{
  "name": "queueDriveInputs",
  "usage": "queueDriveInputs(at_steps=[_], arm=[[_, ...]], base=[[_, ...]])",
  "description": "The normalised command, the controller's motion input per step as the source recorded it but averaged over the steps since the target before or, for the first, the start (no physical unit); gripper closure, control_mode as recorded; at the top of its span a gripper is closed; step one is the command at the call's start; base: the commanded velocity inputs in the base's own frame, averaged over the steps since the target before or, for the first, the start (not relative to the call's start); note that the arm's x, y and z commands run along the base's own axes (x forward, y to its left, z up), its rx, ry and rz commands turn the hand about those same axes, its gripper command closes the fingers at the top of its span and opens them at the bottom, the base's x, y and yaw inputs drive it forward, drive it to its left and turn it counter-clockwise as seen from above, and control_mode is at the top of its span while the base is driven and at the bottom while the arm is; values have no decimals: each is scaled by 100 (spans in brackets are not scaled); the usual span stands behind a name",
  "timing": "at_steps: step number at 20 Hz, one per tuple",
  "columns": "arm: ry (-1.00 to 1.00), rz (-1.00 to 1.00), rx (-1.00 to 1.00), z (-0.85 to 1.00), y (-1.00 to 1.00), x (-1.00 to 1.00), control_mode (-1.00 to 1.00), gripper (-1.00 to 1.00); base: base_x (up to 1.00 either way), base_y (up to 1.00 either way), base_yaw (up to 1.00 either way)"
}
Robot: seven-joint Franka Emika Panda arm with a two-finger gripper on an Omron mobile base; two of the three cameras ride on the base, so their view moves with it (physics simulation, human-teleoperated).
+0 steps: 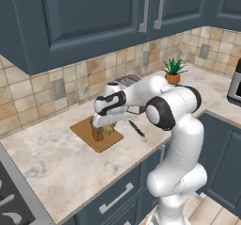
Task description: Retrieve the sausage and cheese from the fridge and place them on the cutting board on the counter.
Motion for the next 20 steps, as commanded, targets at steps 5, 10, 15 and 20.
queueDriveInputs(at_steps=[5,10,15,20], arm=[[0,0,0,26,1,-13,-100,-100],[4,-1,-2,44,-45,-39,-100,-100],[2,-9,-5,30,-86,-51,-100,-100],[0,-15,-5,37,-85,-93,-100,-100]], base=[[0,0,0],[0,0,0],[0,0,0],[0,0,0]])
